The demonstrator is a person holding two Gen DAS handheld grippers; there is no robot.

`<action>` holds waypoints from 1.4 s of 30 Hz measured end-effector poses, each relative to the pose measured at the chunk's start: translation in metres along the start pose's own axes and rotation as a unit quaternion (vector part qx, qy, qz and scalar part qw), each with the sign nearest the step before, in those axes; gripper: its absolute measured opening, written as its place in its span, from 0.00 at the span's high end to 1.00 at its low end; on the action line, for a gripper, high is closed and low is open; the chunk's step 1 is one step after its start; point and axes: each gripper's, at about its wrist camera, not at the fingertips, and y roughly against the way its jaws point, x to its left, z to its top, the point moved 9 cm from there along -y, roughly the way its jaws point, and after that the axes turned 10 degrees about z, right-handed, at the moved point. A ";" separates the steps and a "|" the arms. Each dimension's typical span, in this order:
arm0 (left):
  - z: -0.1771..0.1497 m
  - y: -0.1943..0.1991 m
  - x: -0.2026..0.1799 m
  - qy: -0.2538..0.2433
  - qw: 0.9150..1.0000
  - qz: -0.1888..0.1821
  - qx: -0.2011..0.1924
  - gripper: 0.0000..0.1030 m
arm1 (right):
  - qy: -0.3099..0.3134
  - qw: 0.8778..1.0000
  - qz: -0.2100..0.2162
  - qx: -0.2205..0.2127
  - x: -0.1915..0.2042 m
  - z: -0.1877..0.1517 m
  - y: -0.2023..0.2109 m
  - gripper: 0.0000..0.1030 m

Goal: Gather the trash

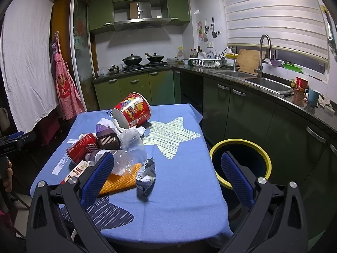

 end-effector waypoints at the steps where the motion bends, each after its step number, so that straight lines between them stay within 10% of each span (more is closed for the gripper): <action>1: -0.001 -0.001 -0.001 -0.001 1.000 0.000 0.001 0.04 | -0.001 1.000 0.000 0.000 0.000 0.001 0.001 0.06; 42: 0.001 -0.024 -0.011 -0.022 1.000 -0.003 0.015 0.04 | -0.002 1.000 0.010 0.011 -0.004 -0.001 -0.012 0.06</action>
